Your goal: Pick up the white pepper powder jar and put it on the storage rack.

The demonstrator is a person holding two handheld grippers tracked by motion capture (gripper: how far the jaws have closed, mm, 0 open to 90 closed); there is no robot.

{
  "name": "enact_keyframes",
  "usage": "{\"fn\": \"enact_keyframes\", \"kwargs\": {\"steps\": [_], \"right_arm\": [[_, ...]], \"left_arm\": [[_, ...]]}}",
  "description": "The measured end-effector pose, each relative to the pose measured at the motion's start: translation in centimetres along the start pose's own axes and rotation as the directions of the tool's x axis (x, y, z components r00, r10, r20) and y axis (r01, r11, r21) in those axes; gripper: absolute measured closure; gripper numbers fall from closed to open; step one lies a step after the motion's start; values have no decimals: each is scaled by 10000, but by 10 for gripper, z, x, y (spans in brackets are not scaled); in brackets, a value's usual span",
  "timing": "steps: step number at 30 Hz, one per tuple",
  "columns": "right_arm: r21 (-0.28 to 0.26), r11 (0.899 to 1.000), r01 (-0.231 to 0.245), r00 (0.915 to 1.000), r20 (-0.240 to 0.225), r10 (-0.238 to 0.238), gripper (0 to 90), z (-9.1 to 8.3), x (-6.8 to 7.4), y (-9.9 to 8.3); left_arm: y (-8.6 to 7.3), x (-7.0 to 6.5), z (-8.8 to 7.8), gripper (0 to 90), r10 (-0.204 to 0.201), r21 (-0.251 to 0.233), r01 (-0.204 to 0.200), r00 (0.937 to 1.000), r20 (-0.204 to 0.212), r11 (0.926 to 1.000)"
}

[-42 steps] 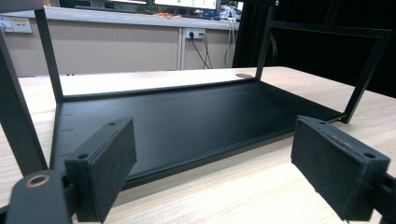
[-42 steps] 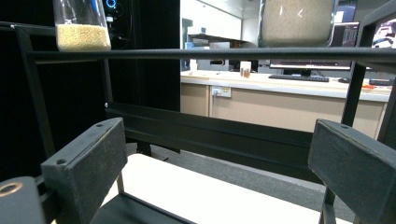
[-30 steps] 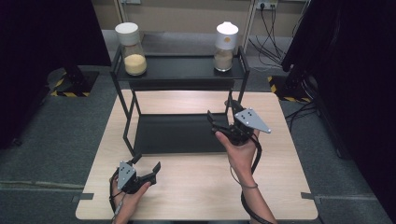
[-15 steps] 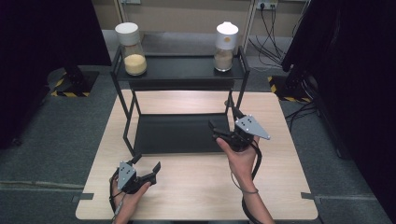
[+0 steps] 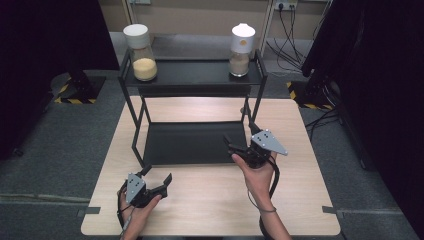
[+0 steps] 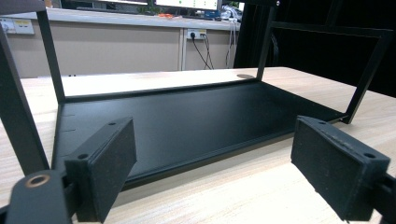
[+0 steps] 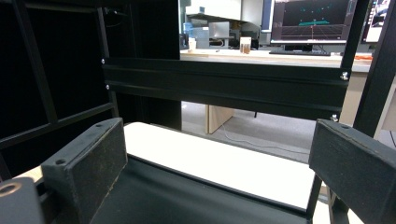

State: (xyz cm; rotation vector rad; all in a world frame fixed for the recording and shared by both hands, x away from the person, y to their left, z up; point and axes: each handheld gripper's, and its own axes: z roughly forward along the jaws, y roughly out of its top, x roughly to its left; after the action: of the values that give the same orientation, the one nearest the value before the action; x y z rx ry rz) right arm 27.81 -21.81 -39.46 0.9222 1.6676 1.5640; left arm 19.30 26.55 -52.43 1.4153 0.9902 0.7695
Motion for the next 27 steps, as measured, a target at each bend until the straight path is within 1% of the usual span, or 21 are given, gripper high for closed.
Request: {"fn": "enact_keyframes", "kwargs": {"steps": [27], "right_arm": [[614,9980,-170,9998,-54,174,43,-4,1,-24]], "left_arm": [[0,0,0,134,-5,-6,5,10000,-10,10000]]}}
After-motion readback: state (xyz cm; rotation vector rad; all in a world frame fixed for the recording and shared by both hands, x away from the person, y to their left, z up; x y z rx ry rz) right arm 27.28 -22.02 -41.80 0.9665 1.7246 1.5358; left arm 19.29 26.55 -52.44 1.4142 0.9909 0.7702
